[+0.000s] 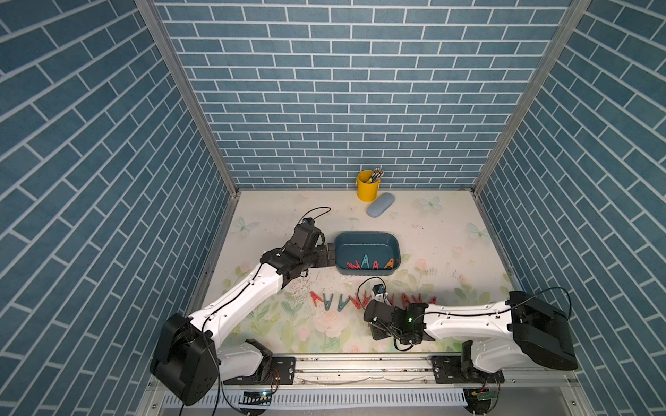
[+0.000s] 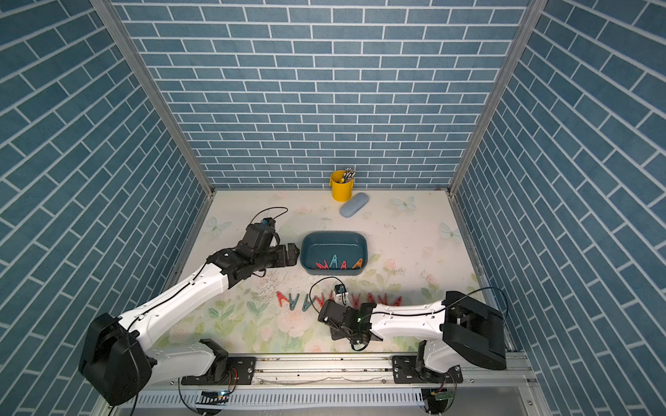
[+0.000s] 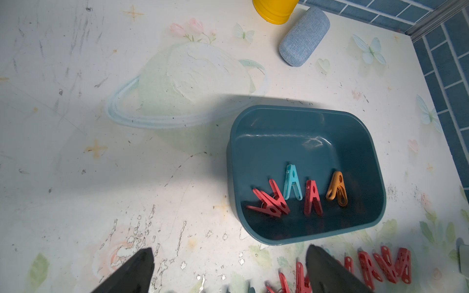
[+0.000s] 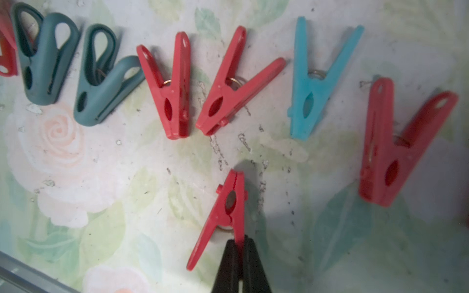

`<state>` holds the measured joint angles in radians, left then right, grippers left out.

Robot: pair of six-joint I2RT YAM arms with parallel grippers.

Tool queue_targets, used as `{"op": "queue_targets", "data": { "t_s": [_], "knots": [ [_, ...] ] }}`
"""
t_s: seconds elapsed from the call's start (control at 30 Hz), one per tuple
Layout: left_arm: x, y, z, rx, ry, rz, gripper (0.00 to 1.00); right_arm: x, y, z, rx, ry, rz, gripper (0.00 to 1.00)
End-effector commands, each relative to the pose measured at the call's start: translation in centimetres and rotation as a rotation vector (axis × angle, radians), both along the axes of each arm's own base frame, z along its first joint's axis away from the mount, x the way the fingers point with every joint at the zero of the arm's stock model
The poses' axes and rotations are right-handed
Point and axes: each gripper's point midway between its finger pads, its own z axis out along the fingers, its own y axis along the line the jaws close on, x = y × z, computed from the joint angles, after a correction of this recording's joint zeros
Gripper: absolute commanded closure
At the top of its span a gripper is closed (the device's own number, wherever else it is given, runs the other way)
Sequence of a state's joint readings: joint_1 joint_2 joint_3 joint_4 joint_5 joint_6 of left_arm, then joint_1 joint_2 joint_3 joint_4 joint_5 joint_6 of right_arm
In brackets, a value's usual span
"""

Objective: Take the clothespins out of the storage box
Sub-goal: Place the clothespin at the center of the board.

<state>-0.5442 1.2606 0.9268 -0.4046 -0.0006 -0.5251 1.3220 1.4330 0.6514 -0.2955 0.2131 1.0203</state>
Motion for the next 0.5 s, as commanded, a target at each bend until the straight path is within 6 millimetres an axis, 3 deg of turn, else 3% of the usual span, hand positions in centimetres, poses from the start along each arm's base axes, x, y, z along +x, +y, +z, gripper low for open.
{"op": "queue_targets", "data": {
  "t_s": [0.0, 0.1, 0.2, 0.47],
  "knots": [
    [0.1, 0.0, 0.4, -0.017, -0.011, 0.004, 0.01, -0.1, 0.1, -0.7, -0.004, 0.014, -0.021, 0.96],
    [0.1, 0.0, 0.2, -0.02, -0.005, 0.006, 0.01, 0.0, 0.3, -0.9, -0.015, 0.015, -0.009, 0.82],
    [0.1, 0.0, 0.3, -0.021, -0.007, 0.004, 0.0, 0.2, 0.5, -0.4, -0.015, 0.002, -0.006, 0.8],
    [0.5, -0.5, 0.4, -0.029, -0.005, -0.001, 0.01, 2.9, 0.6, 3.1, 0.048, -0.062, -0.039, 0.62]
  ]
}}
